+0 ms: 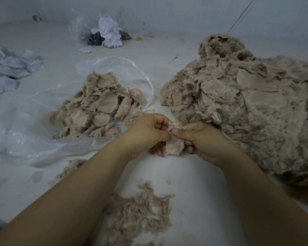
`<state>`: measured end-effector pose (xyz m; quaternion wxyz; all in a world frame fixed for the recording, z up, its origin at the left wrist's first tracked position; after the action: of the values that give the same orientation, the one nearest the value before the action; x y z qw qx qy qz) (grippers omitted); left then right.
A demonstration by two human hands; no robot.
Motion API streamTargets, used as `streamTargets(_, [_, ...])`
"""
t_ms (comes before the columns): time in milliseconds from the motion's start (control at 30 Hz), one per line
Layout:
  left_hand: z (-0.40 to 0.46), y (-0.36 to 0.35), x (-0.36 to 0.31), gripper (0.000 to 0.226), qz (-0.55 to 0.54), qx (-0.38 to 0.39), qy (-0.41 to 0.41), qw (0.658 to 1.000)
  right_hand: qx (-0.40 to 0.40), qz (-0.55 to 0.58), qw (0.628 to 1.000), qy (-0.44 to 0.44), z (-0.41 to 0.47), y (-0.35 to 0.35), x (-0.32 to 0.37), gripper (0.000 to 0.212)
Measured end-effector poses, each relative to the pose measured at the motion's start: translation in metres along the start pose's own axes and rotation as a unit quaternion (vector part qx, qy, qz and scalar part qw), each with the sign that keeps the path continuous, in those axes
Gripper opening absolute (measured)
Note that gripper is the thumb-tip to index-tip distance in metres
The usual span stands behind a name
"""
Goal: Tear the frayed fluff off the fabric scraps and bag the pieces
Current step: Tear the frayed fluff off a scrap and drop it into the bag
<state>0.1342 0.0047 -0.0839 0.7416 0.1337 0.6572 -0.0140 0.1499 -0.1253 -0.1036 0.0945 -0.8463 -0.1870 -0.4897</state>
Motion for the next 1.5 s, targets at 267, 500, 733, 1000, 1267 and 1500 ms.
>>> streamTargets(267, [0.003,-0.005,0.005,0.015,-0.012,-0.046,-0.018,0.999,0.016,0.015,1.000,0.006,0.003,0.000,-0.001,0.030])
streamTargets(500, [0.004,-0.001,0.010,0.026,-0.044,-0.124,0.018,0.991,0.025,0.016,1.000,0.008,0.002,-0.001,-0.001,0.023])
streamTargets(733, [-0.007,0.012,0.016,0.022,-0.105,-0.222,0.064,0.967,0.039,0.045,0.998,-0.004,0.005,-0.002,-0.003,0.018])
streamTargets(1000, [-0.021,-0.022,0.013,0.016,-0.077,0.015,0.103,0.992,0.044,0.089,0.995,-0.005,0.002,-0.002,-0.001,0.028])
streamTargets(1267, [-0.039,-0.010,0.016,0.015,-0.069,0.089,0.143,0.983,0.020,0.094,0.995,-0.016,0.004,0.000,-0.003,0.027])
streamTargets(1500, [-0.025,-0.028,0.011,0.026,-0.097,0.003,0.106,0.990,0.022,0.053,0.998,-0.002,-0.002,-0.001,0.000,0.028])
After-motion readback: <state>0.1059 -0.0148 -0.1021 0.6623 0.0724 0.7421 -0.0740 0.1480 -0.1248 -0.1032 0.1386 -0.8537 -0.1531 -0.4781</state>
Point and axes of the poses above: each hand's wrist, its own z-axis towards the middle knuckle, its own y-axis out of the back of the hand, x = y × z, the point moved 8 cm from there along z, towards the middle knuckle, and after that the axes turned 15 degrees about -y, right-handed, at the moved point
